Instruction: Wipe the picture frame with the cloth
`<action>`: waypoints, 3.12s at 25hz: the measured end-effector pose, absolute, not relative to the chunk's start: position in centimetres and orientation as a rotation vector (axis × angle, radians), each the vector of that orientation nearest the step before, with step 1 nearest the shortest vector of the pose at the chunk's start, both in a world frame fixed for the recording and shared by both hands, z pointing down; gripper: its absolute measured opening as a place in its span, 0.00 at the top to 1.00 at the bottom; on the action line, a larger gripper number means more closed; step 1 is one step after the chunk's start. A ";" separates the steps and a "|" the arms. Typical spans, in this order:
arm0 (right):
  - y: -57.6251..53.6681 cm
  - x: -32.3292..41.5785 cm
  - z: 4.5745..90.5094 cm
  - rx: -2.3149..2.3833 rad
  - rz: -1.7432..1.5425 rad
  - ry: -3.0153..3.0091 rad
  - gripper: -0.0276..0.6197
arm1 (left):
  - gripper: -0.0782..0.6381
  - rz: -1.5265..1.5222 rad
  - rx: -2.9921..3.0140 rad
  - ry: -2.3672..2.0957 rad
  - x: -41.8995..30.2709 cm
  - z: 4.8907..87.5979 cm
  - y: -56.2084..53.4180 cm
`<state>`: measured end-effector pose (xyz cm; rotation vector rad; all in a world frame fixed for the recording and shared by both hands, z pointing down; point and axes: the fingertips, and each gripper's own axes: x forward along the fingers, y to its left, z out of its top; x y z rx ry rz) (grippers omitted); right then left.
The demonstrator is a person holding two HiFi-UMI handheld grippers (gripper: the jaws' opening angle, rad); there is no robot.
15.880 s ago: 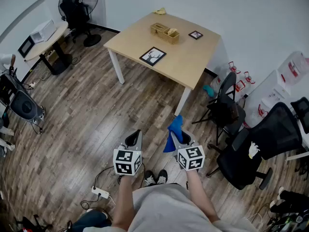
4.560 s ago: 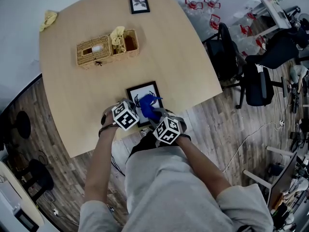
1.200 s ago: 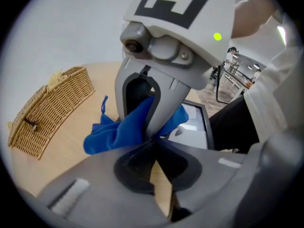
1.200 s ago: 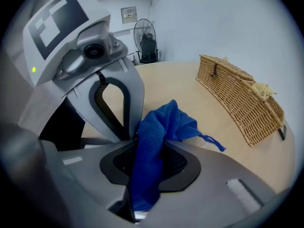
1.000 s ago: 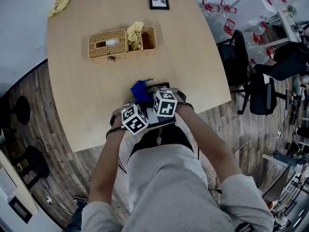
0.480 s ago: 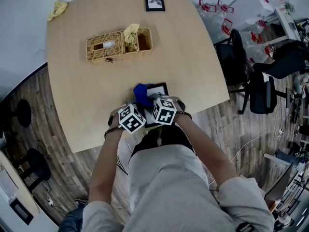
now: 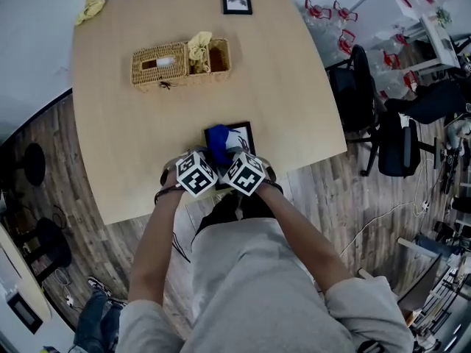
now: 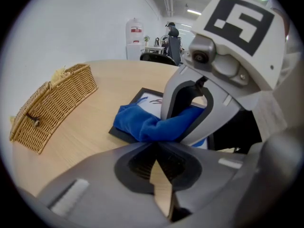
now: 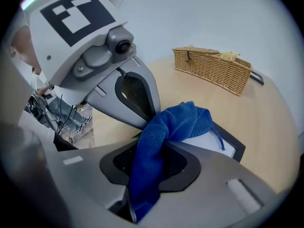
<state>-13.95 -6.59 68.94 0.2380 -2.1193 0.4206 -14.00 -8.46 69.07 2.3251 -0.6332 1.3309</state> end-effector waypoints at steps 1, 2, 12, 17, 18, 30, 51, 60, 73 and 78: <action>-6.5 -13.9 68.9 0.248 0.444 -2.116 0.81 | 0.82 1.327 2.320 -0.636 -14.1 69.0 -8.5; -6.3 -13.9 68.9 0.256 0.461 -2.113 0.81 | 0.82 1.325 2.315 -0.637 -14.1 69.1 -8.5; -3.9 -13.9 69.0 0.213 0.483 -2.090 0.81 | 0.82 1.293 2.284 -0.671 -14.4 69.1 -8.7; -2.8 -14.3 69.0 0.213 0.431 -2.107 0.81 | 0.82 1.298 2.279 -0.685 -14.5 69.0 -8.7; -2.6 -14.3 68.9 0.210 0.422 -2.111 0.81 | 0.82 1.301 2.278 -0.690 -14.5 69.0 -8.6; -0.4 -14.2 68.7 0.128 0.275 -2.133 0.81 | 0.82 1.307 2.274 -0.712 -14.3 69.1 -8.6; 2.1 -13.0 68.8 0.115 0.274 -2.099 0.81 | 0.82 1.258 2.280 -0.741 -14.5 68.8 -8.7; 1.2 -10.1 68.9 0.189 0.318 -2.093 0.81 | 0.82 1.269 2.262 -0.753 -14.5 68.8 -8.7; -0.1 -4.0 68.8 0.290 0.355 -2.009 0.81 | 0.82 1.283 2.222 -0.782 -14.6 69.1 -9.0; 1.3 0.3 68.3 0.319 0.390 -1.956 0.81 | 0.82 1.295 2.226 -0.845 -14.3 69.1 -8.5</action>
